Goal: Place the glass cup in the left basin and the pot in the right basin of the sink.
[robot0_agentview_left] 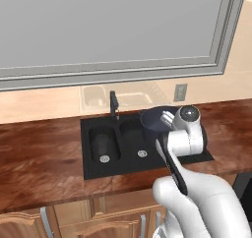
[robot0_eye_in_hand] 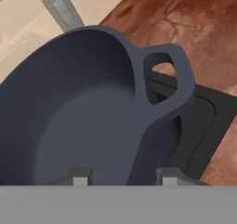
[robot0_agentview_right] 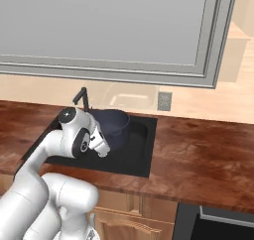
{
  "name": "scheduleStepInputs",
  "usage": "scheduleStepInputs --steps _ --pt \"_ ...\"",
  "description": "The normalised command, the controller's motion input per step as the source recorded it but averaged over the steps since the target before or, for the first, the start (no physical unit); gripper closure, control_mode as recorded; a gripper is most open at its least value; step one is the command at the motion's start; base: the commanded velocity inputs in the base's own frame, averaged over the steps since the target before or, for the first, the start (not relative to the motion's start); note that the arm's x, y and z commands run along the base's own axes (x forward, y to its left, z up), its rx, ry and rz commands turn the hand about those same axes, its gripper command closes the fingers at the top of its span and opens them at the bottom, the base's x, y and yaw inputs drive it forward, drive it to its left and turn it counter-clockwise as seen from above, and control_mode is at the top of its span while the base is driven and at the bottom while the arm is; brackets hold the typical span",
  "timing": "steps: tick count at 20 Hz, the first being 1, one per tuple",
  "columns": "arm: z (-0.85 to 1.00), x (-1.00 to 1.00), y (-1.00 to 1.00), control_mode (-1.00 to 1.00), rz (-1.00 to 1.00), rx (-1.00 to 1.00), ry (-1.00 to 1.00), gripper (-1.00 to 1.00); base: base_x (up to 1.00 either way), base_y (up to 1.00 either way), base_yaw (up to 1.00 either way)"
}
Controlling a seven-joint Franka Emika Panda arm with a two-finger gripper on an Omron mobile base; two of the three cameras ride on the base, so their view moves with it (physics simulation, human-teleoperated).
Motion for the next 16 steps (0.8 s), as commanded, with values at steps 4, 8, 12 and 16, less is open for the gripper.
scheduleStepInputs --steps 4,8,12,16 --pt "-0.75 0.19 0.00 -1.00 0.00 0.00 -0.09 1.00 0.00 0.00 0.00" --pt "-0.89 0.19 -0.01 -1.00 0.00 0.00 -0.06 1.00 0.00 0.00 0.00" --pt "-0.93 0.08 0.00 -1.00 0.00 0.00 -0.04 1.00 0.00 0.00 0.00" --pt "-0.91 0.01 0.00 -1.00 0.00 0.00 -0.05 1.00 0.00 0.00 0.00"
